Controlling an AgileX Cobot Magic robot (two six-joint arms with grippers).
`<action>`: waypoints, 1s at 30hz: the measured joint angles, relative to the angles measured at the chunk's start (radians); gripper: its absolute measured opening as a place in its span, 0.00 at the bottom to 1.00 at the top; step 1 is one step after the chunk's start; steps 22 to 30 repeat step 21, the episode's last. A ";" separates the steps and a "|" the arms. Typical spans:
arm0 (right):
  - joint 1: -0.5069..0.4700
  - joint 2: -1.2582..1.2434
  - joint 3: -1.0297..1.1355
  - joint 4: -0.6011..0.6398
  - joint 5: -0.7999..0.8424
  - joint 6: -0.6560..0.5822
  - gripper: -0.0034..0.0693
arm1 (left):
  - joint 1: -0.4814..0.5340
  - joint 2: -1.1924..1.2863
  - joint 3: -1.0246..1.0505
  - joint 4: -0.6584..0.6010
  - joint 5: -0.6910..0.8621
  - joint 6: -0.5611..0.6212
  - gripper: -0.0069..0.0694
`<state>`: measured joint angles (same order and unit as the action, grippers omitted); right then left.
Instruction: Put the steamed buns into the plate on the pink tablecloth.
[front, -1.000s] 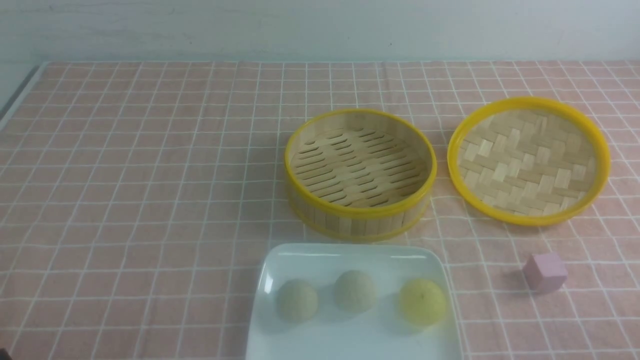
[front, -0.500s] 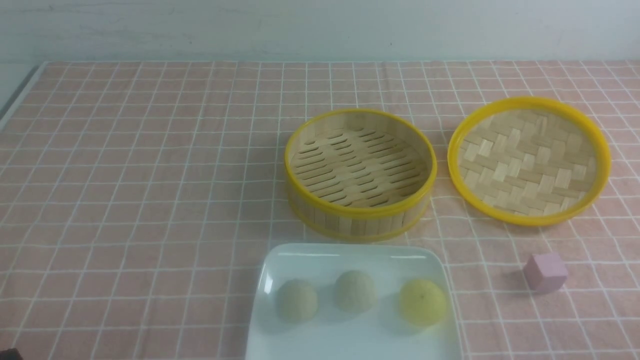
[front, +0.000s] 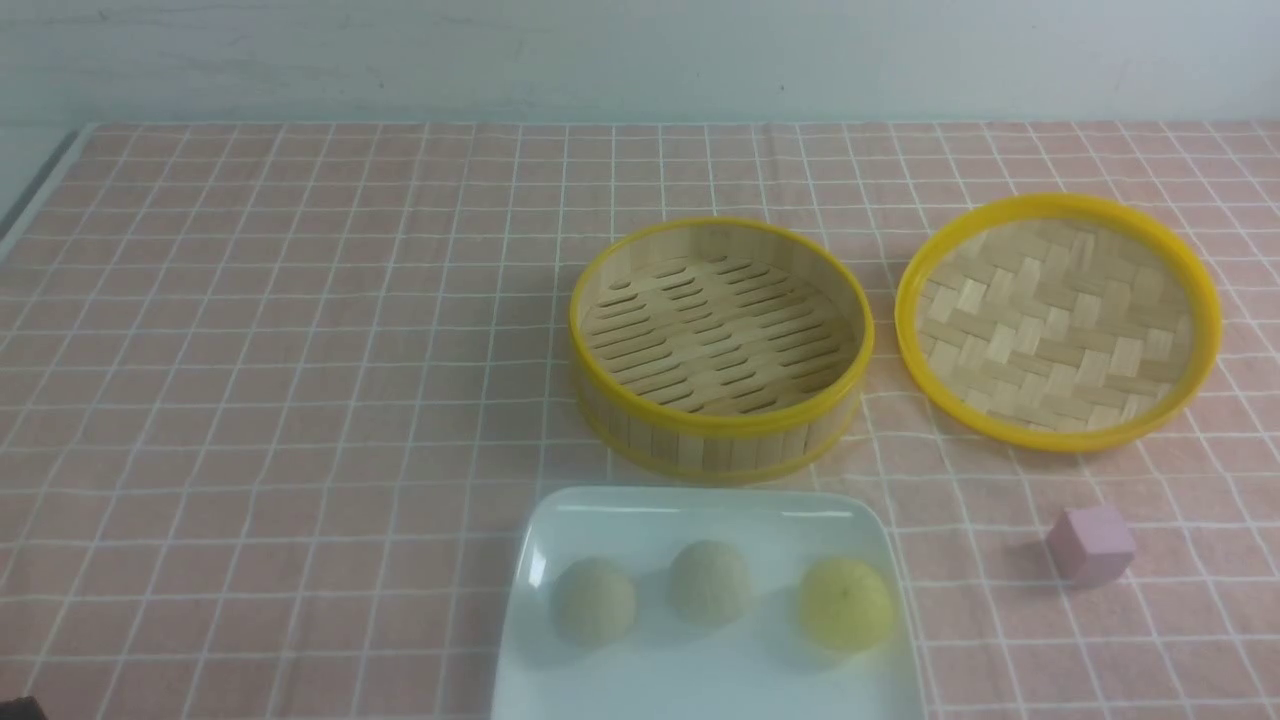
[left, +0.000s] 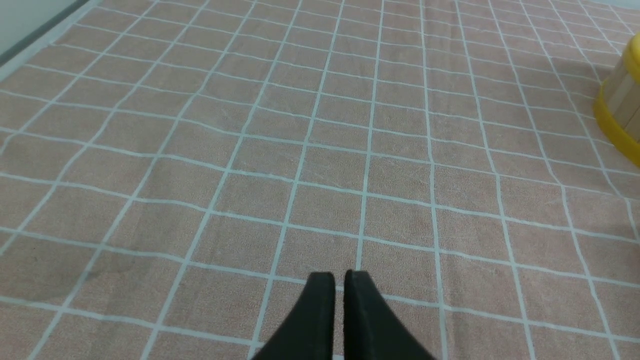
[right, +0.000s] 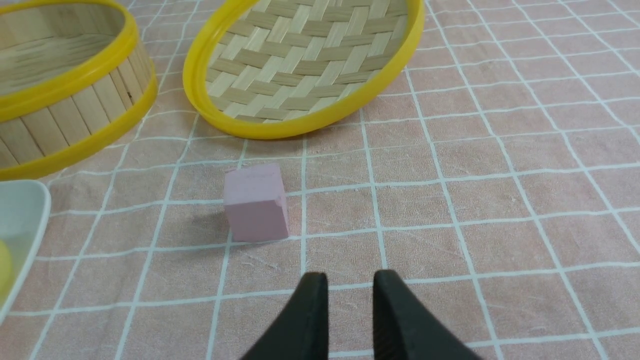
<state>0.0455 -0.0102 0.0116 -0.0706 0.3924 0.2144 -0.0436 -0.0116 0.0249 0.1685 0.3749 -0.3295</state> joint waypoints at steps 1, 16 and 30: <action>0.000 0.000 0.000 0.000 0.000 0.000 0.27 | 0.000 0.000 0.000 0.000 0.000 0.000 0.17; 0.000 0.000 0.000 0.000 0.000 0.000 0.29 | 0.000 0.000 0.000 0.000 0.000 0.000 0.19; 0.000 0.000 0.000 0.000 0.000 0.000 0.29 | 0.000 0.000 0.000 0.000 0.000 0.000 0.19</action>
